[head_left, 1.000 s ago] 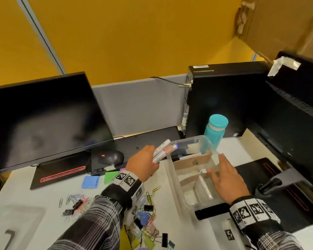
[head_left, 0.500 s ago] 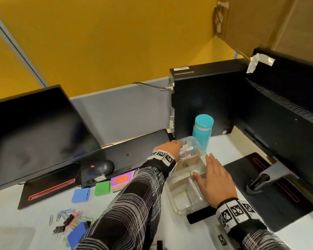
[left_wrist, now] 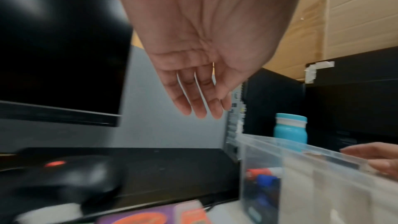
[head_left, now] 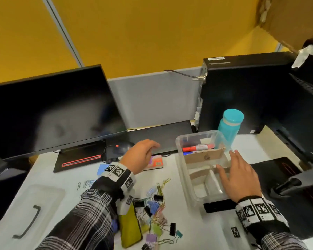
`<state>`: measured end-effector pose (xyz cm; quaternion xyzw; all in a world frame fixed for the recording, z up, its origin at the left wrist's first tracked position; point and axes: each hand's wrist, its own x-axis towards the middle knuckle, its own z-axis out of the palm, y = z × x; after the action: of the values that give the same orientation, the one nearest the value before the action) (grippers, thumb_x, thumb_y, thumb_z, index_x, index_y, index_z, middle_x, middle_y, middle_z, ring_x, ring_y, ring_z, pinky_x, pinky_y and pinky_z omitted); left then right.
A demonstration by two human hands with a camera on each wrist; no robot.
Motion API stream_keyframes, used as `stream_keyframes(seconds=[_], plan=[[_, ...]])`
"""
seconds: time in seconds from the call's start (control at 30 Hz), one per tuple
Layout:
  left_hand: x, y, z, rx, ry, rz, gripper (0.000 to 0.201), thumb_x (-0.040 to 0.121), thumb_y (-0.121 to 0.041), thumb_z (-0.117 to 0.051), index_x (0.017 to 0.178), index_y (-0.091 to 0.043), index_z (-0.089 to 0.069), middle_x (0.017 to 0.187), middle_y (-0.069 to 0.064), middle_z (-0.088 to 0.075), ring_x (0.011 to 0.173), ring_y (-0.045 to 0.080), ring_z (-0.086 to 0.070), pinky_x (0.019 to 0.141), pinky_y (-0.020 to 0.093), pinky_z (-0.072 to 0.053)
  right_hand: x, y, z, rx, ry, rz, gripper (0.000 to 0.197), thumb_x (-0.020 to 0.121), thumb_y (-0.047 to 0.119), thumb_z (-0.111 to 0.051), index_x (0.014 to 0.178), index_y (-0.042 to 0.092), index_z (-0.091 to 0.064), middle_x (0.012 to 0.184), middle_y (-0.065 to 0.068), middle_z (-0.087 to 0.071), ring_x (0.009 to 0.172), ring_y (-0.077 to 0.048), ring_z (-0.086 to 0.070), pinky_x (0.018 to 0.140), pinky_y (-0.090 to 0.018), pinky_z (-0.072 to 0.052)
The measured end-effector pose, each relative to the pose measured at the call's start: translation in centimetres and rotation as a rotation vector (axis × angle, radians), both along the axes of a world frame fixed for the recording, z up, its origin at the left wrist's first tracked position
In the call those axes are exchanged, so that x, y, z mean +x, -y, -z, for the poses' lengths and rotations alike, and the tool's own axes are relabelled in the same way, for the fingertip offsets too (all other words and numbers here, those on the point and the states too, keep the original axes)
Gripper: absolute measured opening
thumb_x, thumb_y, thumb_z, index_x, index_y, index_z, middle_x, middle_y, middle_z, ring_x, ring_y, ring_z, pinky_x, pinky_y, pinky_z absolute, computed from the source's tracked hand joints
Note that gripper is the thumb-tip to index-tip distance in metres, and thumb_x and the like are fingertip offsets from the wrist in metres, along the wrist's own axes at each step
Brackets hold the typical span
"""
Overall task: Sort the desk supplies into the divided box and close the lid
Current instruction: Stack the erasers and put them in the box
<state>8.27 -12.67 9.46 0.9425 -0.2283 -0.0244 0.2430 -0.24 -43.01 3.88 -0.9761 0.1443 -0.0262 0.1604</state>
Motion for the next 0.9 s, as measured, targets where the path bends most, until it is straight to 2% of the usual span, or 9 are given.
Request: stream_keyframes(seconds=[0.1,0.2,0.3,0.4,0.5,0.57,0.63,0.8,0.9], plan=[[-2.7,-6.2,1.3,-0.001,0.004,-0.131,0.026,0.094,-0.008,-0.047,0.112,-0.019,-0.063,0.110,-0.002,-0.064,0.103,0.015,-0.060,0.092,0.035,-0.048,0.1,-0.3,-0.2,-0.008,-0.023,0.045,0.067,0.091,0.055,-0.032,0.146,0.017,-0.024,0.154,-0.007,-0.027,0.140,-0.025,-0.029,0.115,-0.048,-0.021],[-5.3,-11.6,3.2,0.036,-0.042,-0.249,0.026,0.093,-0.007,-0.048,0.111,-0.020,-0.063,0.114,-0.001,-0.063,0.105,0.017,-0.059,0.092,0.033,-0.047,0.1,-1.1,-1.2,0.022,-0.057,0.088,0.065,0.092,0.050,-0.038,0.146,0.018,-0.022,0.156,-0.007,-0.021,0.142,-0.028,-0.021,0.117,-0.054,-0.010],[-7.3,-15.6,5.2,0.096,-0.125,-0.346,0.025,0.094,-0.011,-0.049,0.113,-0.021,-0.061,0.118,0.000,-0.062,0.105,0.017,-0.057,0.092,0.029,-0.044,-0.2,-3.5,-2.8,0.065,0.083,0.018,0.059,0.090,0.034,-0.051,0.142,0.018,-0.029,0.154,-0.007,-0.026,0.142,-0.029,-0.019,0.117,-0.053,-0.005],[-8.5,-17.8,6.5,0.150,-0.194,-0.406,0.025,0.095,-0.018,-0.050,0.118,-0.023,-0.059,0.122,-0.001,-0.058,0.110,0.016,-0.052,0.093,0.026,-0.040,-0.4,-8.1,-3.8,0.098,0.283,-0.190,0.050,0.085,0.019,-0.058,0.133,0.018,-0.042,0.144,-0.005,-0.039,0.136,-0.027,-0.029,0.114,-0.051,-0.018],[-8.1,-18.8,7.2,0.177,-0.215,-0.413,0.028,0.095,-0.023,-0.049,0.122,-0.024,-0.056,0.127,-0.001,-0.054,0.114,0.019,-0.048,0.097,0.028,-0.039,0.2,-13.7,-3.3,0.118,0.337,-0.410,0.037,0.087,0.021,-0.054,0.123,0.021,-0.048,0.130,0.000,-0.048,0.123,-0.020,-0.041,0.105,-0.044,-0.036],[-7.1,-18.8,7.2,0.215,-0.218,-0.385,0.030,0.095,-0.026,-0.050,0.124,-0.025,-0.054,0.131,-0.001,-0.052,0.116,0.019,-0.046,0.099,0.032,-0.040,1.6,-16.9,-2.4,0.081,0.316,-0.470,0.029,0.085,0.023,-0.052,0.114,0.022,-0.052,0.115,0.002,-0.053,0.107,-0.018,-0.047,0.090,-0.035,-0.039],[-5.9,-18.2,7.1,0.264,-0.247,-0.327,0.035,0.093,-0.029,-0.051,0.128,-0.027,-0.049,0.134,-0.001,-0.047,0.120,0.020,-0.042,0.101,0.035,-0.039,3.5,-19.6,-1.2,0.025,0.211,-0.492,0.029,0.086,0.023,-0.051,0.115,0.022,-0.051,0.113,0.002,-0.053,0.101,-0.018,-0.048,0.085,-0.032,-0.038],[-4.4,-16.7,6.5,0.379,-0.353,0.035,0.059,0.082,-0.049,-0.064,0.133,-0.030,-0.041,0.135,-0.004,-0.042,0.123,0.018,-0.040,0.102,0.036,-0.039,8.1,-23.4,3.0,-0.154,-0.107,-0.548,0.052,0.088,0.020,-0.051,0.137,0.017,-0.033,0.140,-0.004,-0.039,0.126,-0.024,-0.038,0.105,-0.037,-0.034],[-5.2,-17.2,7.1,0.466,-0.401,0.234,0.078,0.068,-0.054,-0.075,0.134,-0.031,-0.040,0.134,-0.006,-0.041,0.120,0.017,-0.037,0.102,0.037,-0.037,10.0,-24.4,4.4,-0.192,-0.219,-0.542,0.059,0.086,0.013,-0.053,0.140,0.014,-0.029,0.146,-0.007,-0.034,0.132,-0.028,-0.033,0.110,-0.041,-0.031]])
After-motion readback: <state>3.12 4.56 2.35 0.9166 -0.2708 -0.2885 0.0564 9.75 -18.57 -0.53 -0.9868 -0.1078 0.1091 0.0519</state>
